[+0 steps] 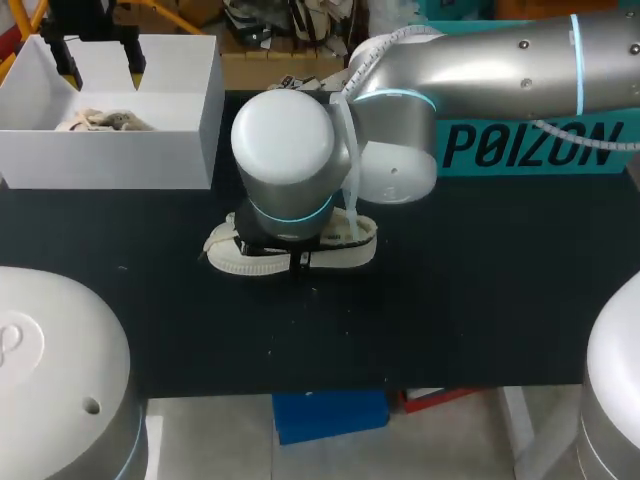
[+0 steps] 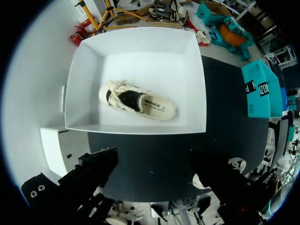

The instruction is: Take the shoe out of the shoebox, open the shoe tongue, remove and reinsert the insole, then place the shoe into the shoebox

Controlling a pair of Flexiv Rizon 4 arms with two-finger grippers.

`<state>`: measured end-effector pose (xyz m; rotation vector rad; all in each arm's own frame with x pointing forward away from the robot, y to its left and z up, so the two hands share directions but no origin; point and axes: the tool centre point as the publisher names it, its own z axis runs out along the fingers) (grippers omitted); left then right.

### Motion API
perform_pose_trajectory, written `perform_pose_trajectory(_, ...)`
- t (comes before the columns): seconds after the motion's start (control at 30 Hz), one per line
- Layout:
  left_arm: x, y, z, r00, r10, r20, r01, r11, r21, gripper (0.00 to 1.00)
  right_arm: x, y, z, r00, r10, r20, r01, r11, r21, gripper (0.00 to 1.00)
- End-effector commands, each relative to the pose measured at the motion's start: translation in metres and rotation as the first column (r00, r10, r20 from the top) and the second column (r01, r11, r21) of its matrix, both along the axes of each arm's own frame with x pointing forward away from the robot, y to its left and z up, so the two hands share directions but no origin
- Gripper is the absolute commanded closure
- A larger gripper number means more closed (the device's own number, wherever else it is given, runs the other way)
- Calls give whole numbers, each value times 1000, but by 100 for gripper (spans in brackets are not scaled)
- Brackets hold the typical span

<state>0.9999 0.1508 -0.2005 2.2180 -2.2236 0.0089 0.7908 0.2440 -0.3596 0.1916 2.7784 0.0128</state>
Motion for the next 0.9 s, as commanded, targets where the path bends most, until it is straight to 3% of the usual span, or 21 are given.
perform_pose_trajectory(0.03, 0, 0, 0, 1000, 1, -2, -1, 1000, 2, 0, 2, -5, -15, 1000, 29, 2, -29, 997, 76, 100)
perform_pose_trajectory(0.37, 0, 0, 0, 1000, 1, -2, -1, 1000, 2, 0, 1, -3, -38, 998, 54, -41, -50, 994, 99, 100)
perform_pose_trajectory(0.67, 0, 0, 0, 1000, 1, -2, -1, 1000, 2, 0, 1, -1, -45, 996, 62, -64, -55, 993, 108, 100)
perform_pose_trajectory(0.7, 0, 0, 0, 1000, 1, -2, -1, 1000, 2, 0, 1, -1, -45, 996, 62, -66, -55, 993, 107, 75)
perform_pose_trajectory(0.73, 0, 0, 0, 1000, 1, -2, -1, 1000, 2, 0, 1, -1, -45, 996, 62, -66, -55, 993, 106, 17)
perform_pose_trajectory(0.77, 0, 0, 0, 1000, 1, -2, -1, 1000, 2, 0, 2, -1, -44, 996, 62, -66, -55, 993, 104, 0)
perform_pose_trajectory(0.9, 0, 0, 0, 1000, 1, -2, -1, 1000, 2, 0, 1, -3, -37, 996, 48, -73, -41, 995, 92, 0)
